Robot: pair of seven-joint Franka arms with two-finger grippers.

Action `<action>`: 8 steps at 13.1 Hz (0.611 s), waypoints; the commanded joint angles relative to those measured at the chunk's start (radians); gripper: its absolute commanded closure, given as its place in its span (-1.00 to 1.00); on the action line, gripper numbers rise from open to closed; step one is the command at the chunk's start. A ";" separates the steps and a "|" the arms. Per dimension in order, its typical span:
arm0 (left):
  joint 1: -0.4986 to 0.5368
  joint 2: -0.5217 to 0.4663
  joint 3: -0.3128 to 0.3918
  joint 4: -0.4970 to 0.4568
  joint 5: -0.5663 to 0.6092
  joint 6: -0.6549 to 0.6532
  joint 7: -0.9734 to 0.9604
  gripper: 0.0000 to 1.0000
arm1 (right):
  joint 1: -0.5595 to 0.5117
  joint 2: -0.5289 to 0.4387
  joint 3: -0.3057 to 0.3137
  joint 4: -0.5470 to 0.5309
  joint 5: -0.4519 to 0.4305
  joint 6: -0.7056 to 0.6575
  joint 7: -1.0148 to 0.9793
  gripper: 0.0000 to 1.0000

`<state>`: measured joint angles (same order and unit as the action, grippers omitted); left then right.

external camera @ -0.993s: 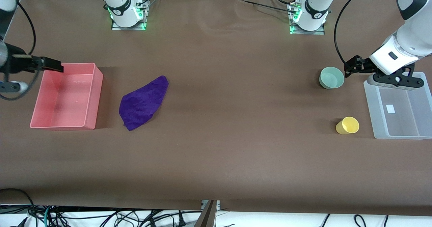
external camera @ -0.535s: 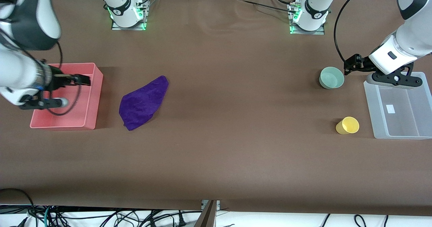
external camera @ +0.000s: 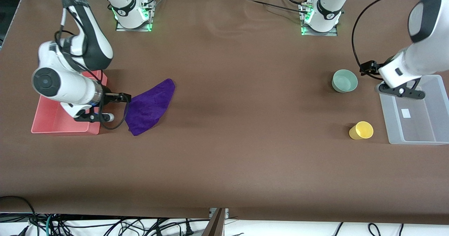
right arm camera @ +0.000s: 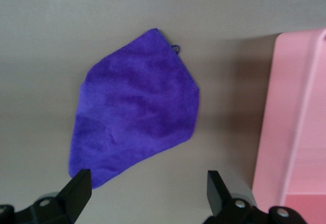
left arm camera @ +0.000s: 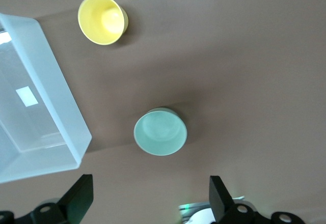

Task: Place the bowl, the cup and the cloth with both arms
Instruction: 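Grasp the purple cloth with the right gripper while the left gripper grasps the bowl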

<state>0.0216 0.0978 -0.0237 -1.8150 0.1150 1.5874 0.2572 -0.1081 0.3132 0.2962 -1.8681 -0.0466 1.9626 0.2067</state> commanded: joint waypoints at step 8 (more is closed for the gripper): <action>0.115 0.075 -0.002 -0.406 0.120 0.475 0.377 -1.00 | 0.067 0.067 0.011 -0.189 -0.006 0.280 0.204 -1.00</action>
<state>0.1072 0.2051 -0.0214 -2.1393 0.2031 1.9957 0.5236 -0.0540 0.3638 0.3021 -2.0461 -0.0469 2.2058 0.3533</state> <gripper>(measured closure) 0.000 0.000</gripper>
